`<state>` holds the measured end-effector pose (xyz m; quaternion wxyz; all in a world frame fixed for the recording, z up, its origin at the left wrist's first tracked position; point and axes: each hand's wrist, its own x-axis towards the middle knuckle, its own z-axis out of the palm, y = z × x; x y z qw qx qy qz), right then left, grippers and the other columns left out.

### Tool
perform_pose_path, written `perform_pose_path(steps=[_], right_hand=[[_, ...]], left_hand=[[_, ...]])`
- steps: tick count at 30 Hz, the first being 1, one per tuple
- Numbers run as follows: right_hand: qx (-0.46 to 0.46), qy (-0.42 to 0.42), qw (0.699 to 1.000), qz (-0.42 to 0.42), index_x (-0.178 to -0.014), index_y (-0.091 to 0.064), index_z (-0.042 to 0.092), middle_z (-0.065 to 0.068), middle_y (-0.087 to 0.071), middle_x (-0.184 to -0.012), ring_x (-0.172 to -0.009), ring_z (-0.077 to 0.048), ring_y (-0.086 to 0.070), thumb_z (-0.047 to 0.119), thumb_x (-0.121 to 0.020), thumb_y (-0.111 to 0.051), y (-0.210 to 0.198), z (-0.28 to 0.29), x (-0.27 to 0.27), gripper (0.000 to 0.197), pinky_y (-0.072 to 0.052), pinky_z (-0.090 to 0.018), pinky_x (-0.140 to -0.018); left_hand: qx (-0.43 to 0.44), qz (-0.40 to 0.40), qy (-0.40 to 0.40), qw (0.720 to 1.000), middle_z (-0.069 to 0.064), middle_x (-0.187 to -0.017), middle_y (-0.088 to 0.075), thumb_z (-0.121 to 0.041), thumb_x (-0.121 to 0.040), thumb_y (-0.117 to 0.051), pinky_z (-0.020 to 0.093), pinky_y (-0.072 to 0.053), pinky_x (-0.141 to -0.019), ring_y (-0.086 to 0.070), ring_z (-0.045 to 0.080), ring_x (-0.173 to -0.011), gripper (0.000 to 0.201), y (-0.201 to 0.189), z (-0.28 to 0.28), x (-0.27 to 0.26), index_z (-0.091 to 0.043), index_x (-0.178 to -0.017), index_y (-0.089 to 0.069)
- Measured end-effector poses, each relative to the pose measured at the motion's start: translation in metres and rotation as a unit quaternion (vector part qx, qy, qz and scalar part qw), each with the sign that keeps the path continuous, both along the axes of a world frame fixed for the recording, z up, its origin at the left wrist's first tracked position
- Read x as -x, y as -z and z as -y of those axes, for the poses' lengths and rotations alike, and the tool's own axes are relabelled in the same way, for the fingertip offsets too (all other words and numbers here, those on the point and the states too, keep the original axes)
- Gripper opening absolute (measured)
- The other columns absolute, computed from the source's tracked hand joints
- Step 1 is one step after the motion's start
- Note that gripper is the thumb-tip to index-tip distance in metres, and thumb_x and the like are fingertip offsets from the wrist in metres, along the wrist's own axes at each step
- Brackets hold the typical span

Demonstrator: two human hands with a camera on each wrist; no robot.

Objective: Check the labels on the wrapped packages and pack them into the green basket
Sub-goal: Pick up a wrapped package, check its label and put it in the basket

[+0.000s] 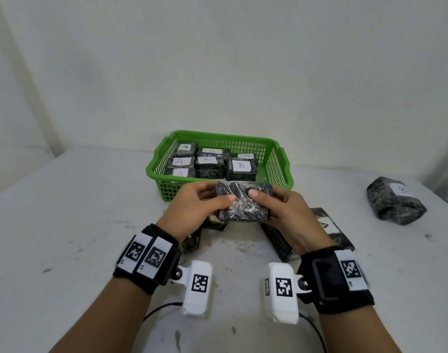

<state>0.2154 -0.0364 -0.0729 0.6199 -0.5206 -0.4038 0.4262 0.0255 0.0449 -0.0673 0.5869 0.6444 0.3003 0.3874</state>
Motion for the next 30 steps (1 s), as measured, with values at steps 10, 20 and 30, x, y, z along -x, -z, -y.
perform_pose_path(steps=[10, 20, 30], right_hand=[[0.005, -0.018, 1.000, 0.006, -0.116, -0.073, 0.004, -0.011, -0.080, -0.112, -0.107, -0.026, -0.076, 0.012, -0.078, -0.085, 0.0023, -0.0004, 0.0000, 0.040, -0.062, -0.040, -0.096], [-0.019, -0.009, 1.000, 0.022, -0.114, -0.076, 0.005, -0.010, -0.081, -0.110, -0.105, -0.026, -0.077, 0.026, -0.073, -0.086, -0.0014, 0.0024, 0.0001, 0.047, -0.060, -0.036, -0.094], [-0.032, -0.017, 0.998, 0.060, -0.121, -0.074, 0.008, -0.007, -0.080, -0.115, -0.111, -0.023, -0.075, 0.022, -0.072, -0.087, -0.0014, 0.0036, -0.0015, 0.053, -0.057, -0.038, -0.100]], left_hand=[[0.063, 0.064, -0.009, 0.996, 0.014, -0.106, -0.076, -0.016, -0.084, -0.074, 0.044, -0.057, -0.091, -0.073, 0.028, -0.100, 0.030, -0.0024, 0.0007, -0.0028, 0.001, -0.109, -0.070], [0.011, -0.019, 0.062, 0.998, 0.007, -0.114, -0.075, -0.017, -0.084, -0.077, 0.051, -0.053, -0.099, -0.071, 0.025, -0.109, 0.035, -0.0001, 0.0015, 0.0013, -0.010, -0.118, -0.070], [0.038, 0.041, 0.031, 0.998, 0.012, -0.113, -0.074, -0.028, -0.076, -0.075, 0.049, -0.054, -0.097, -0.070, 0.030, -0.108, 0.047, -0.0072, 0.0027, 0.0026, -0.008, -0.118, -0.070]])
